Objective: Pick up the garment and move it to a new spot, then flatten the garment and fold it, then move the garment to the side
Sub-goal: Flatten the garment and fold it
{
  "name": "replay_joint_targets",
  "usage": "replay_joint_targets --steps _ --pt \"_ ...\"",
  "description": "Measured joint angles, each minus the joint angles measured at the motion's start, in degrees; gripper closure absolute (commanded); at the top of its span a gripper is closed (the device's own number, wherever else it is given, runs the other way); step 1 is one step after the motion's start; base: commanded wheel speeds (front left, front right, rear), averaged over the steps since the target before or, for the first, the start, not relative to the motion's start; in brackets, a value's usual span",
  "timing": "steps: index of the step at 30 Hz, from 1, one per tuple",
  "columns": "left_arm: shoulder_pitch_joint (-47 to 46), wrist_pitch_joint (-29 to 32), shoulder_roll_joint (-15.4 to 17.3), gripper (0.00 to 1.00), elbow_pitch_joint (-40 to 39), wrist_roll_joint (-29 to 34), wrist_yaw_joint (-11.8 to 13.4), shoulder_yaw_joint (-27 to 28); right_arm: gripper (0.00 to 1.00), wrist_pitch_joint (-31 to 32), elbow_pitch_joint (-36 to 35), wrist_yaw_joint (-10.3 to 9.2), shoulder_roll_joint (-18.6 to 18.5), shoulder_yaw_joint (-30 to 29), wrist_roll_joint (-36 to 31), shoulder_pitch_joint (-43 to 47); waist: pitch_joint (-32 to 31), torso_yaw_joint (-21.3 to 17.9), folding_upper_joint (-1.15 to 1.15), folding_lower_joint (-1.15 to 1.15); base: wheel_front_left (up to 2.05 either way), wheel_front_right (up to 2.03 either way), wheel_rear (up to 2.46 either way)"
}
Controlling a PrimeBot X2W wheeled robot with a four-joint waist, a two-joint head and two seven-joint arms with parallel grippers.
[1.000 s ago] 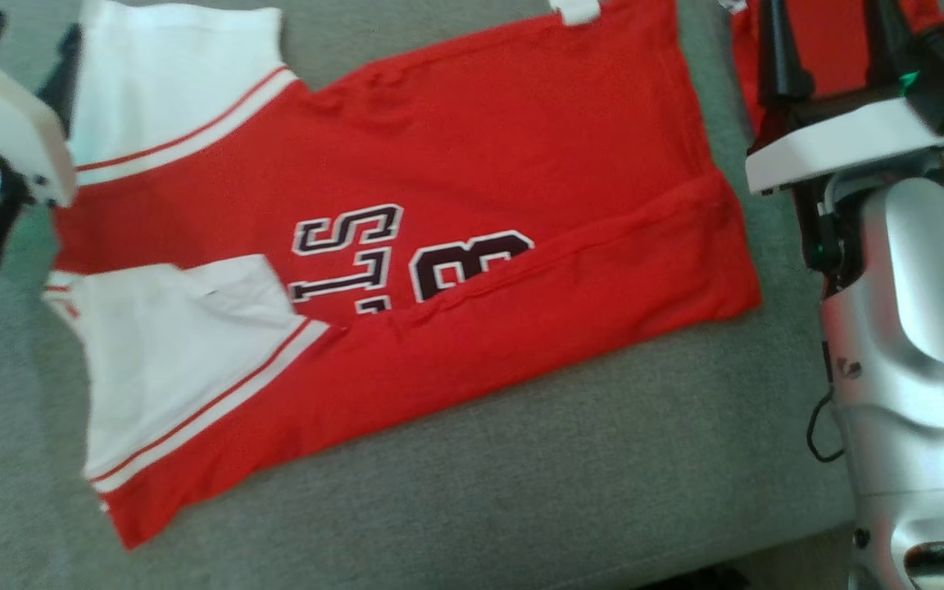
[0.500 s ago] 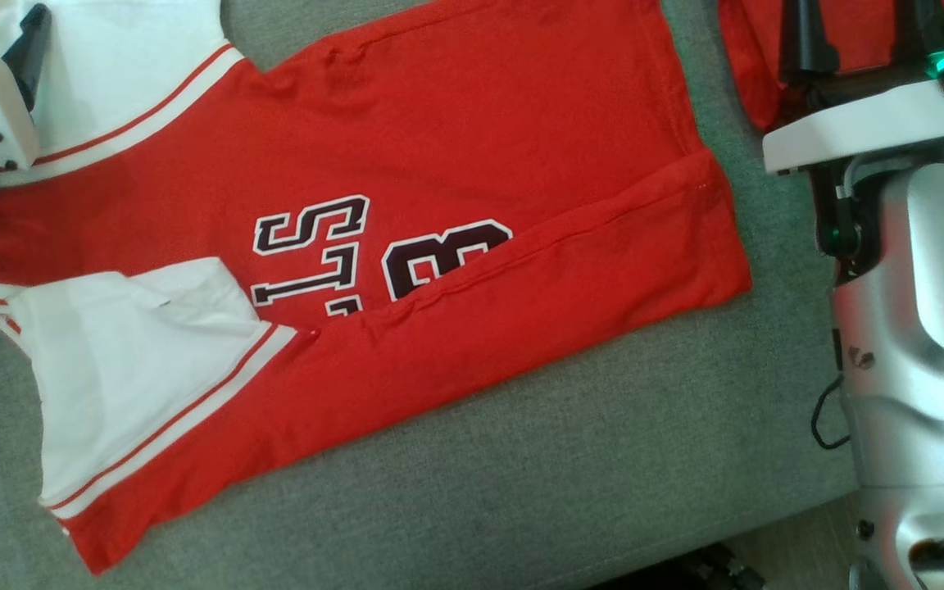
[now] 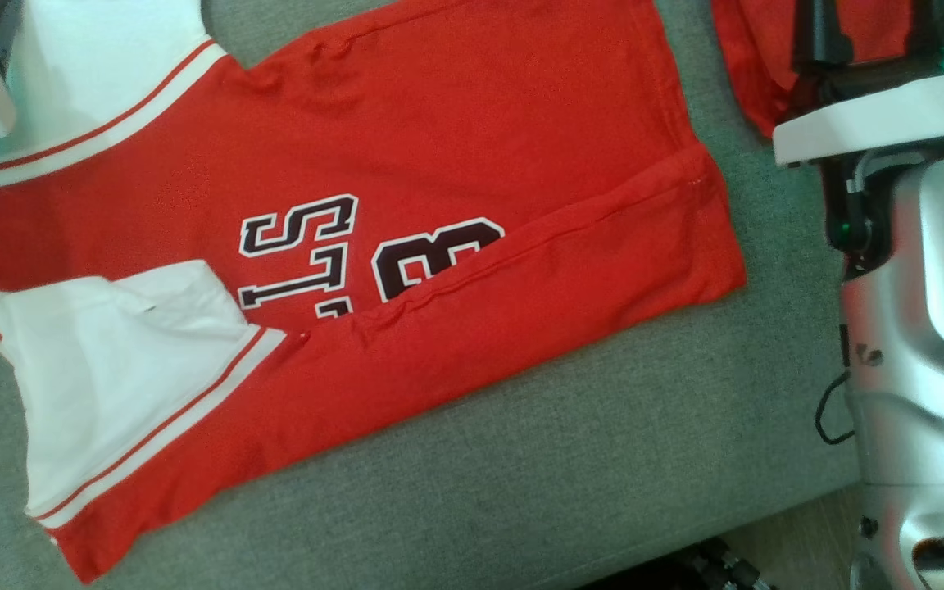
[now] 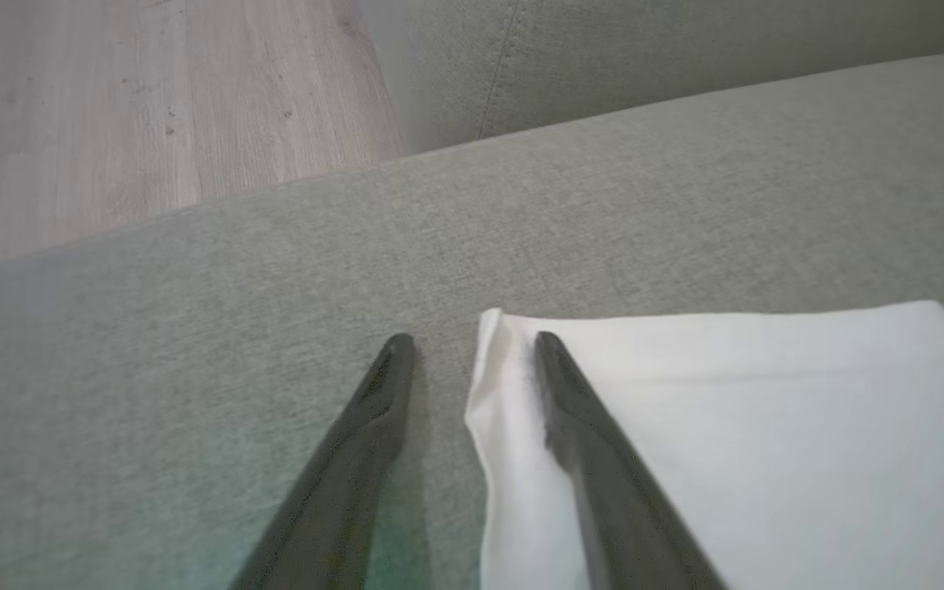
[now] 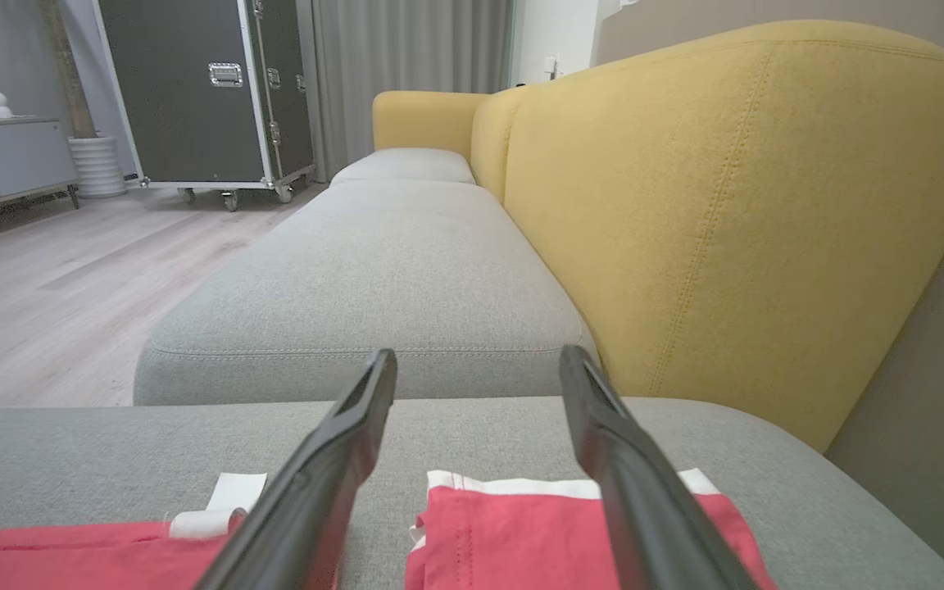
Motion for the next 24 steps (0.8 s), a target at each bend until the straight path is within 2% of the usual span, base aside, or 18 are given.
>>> replay_joint_targets --steps 1,2,6,13,18,24 --pt "-0.3 0.8 0.0 0.91 -0.1 -0.5 0.0 -0.6 0.00 0.0 -0.1 0.00 0.0 -0.2 0.0 0.0 0.0 0.1 0.00 0.00 0.00 0.00 0.00" --pt "-0.5 1.6 -0.1 1.00 -0.3 -1.1 0.0 -1.1 0.00 0.0 -0.1 0.00 0.0 -0.5 0.0 0.0 -0.1 0.2 0.00 0.00 0.00 0.00 0.00" --pt "-0.3 1.3 -1.0 1.00 -1.3 -2.8 0.0 -3.2 0.00 0.2 -0.1 0.00 0.0 -1.6 -1.2 0.0 -0.9 1.2 0.00 0.00 0.00 0.00 0.00" --pt "3.4 -11.1 -2.3 1.00 -7.1 -3.8 0.0 -6.6 0.00 5.6 3.8 0.00 -0.1 0.8 -2.6 -1.0 -4.8 4.9 0.00 0.00 0.00 0.00 0.00" --pt "4.0 -18.0 -2.9 1.00 -13.7 -3.7 0.0 -9.3 0.00 11.1 10.8 0.00 -3.9 5.6 -3.2 -3.7 -7.3 8.8 0.00 0.00 0.00 0.00 0.00" --pt "8.1 -21.2 -3.1 1.00 -21.7 -2.6 0.0 -12.1 0.00 17.5 22.6 0.00 -9.4 9.4 -0.5 -6.5 -9.6 14.2 0.00 -0.01 0.00 0.00 0.00"
